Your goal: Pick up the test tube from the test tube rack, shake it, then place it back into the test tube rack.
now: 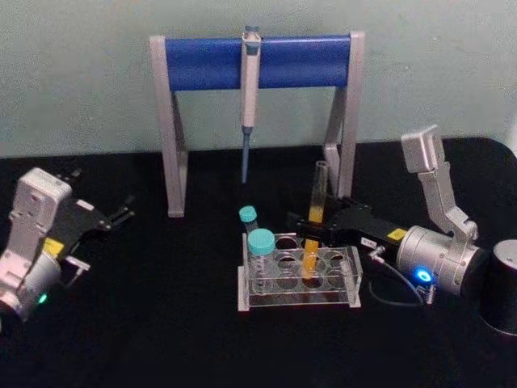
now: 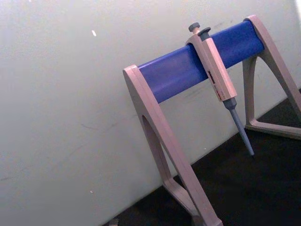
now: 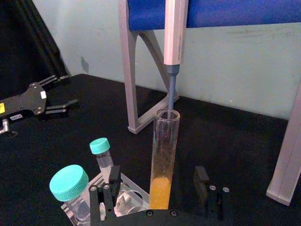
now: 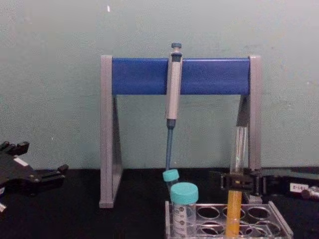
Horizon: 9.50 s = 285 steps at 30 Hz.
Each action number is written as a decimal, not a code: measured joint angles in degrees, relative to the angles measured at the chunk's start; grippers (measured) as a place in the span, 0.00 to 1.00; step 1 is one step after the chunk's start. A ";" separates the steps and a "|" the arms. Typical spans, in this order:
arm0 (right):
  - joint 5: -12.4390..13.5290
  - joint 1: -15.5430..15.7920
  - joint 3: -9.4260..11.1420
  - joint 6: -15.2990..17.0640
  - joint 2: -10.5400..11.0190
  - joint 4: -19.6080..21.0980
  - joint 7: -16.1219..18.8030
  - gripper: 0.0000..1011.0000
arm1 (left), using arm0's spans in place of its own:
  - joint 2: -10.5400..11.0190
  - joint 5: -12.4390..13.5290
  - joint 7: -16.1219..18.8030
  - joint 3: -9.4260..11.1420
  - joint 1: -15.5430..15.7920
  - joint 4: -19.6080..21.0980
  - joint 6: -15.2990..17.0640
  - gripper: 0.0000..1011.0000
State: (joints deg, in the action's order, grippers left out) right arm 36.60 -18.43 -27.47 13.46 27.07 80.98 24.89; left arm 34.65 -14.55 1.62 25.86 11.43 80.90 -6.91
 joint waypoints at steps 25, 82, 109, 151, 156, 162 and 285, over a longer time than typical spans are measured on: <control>0.10 0.00 0.08 0.10 0.00 0.06 -0.01 0.33 | 0.00 0.00 0.00 0.00 0.00 0.00 0.00 0.99; -10.00 4.50 4.16 -7.60 1.27 11.24 -1.47 0.22 | 0.00 0.00 0.00 0.00 0.00 0.00 0.00 0.99; -10.69 2.47 5.56 -7.51 -2.21 9.99 -3.17 0.22 | 0.00 0.00 0.00 0.00 0.00 0.00 0.00 0.99; -12.42 4.72 7.09 -9.82 -5.15 10.93 -7.72 0.22 | 0.00 0.00 0.00 0.00 0.00 0.00 0.00 0.99; -13.52 5.25 8.00 -9.46 -5.23 11.05 -8.01 0.22 | 0.00 0.00 0.00 0.00 0.00 0.00 0.00 0.99; -14.53 6.06 8.84 -8.66 -4.57 11.95 -7.71 0.22 | 0.00 0.00 0.00 0.00 0.00 0.00 0.00 0.99; -14.84 5.04 7.98 -9.38 -5.37 10.51 -5.93 0.22 | 0.00 0.00 0.00 0.00 0.00 0.00 0.00 0.99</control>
State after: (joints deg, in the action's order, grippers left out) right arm 21.76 -13.39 -19.49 4.08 21.70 91.49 18.96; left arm 34.65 -14.55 1.62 25.86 11.43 80.90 -6.90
